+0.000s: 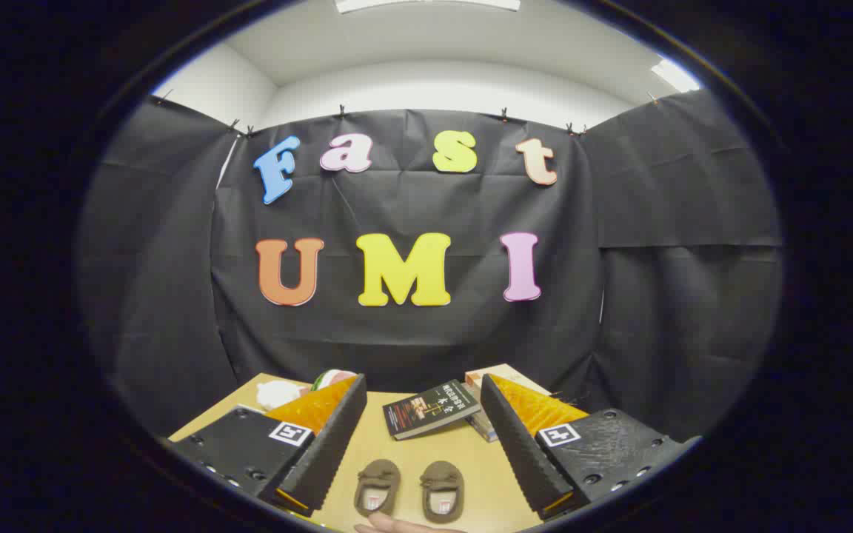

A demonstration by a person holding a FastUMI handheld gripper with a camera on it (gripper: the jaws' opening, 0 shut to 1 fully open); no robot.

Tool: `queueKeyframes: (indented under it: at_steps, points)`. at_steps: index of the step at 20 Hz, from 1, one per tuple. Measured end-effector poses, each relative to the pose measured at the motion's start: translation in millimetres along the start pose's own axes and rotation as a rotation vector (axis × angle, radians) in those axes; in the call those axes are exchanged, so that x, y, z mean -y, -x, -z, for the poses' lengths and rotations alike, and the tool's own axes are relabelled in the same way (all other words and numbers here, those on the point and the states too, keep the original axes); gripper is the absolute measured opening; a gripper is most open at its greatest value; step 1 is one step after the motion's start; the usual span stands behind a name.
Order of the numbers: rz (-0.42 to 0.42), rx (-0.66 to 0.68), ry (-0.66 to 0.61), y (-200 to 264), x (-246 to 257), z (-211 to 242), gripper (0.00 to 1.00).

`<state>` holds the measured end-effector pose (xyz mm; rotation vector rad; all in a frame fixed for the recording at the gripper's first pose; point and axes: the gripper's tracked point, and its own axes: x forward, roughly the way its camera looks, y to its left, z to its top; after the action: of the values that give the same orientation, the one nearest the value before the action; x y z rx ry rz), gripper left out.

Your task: Open the storage box then place both shoes into the box .Put the left shoe in first, then the right shoe, with the right side of both shoes facing outward in a uniform manner.

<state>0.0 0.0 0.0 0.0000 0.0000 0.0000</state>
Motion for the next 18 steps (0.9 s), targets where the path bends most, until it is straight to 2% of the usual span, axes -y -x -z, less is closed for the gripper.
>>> queueKeyframes:
  at_steps: [14, 18]
  points:
    - [-0.028, -0.056, 0.003, -18.3, -1.5, 22.3, 0.95]
    - [-0.081, -0.113, 0.002, -31.5, -19.7, 47.2, 0.95]
